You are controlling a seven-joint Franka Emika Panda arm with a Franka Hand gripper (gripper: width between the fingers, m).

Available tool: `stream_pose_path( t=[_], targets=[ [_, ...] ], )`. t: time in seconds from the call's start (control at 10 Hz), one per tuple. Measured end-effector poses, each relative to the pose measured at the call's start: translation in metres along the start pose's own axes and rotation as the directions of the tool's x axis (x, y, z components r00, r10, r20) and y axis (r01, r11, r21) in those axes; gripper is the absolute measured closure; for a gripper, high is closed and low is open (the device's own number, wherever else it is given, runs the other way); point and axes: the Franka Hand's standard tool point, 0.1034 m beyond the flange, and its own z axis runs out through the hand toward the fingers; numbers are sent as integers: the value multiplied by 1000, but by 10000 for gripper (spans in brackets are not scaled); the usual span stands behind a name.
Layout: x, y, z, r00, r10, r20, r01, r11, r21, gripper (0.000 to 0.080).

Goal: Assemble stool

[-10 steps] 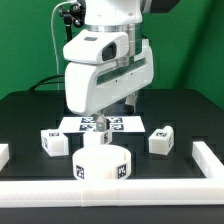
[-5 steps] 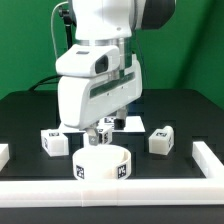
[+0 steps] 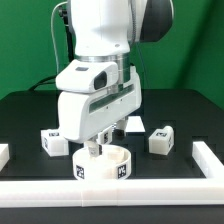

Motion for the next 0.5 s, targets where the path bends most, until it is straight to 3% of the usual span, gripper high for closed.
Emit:
stream_pose_path(
  t=[0.5],
  targets=[
    [-1, -6, 8, 1000, -4, 7, 4, 1000, 14, 150]
  ],
)
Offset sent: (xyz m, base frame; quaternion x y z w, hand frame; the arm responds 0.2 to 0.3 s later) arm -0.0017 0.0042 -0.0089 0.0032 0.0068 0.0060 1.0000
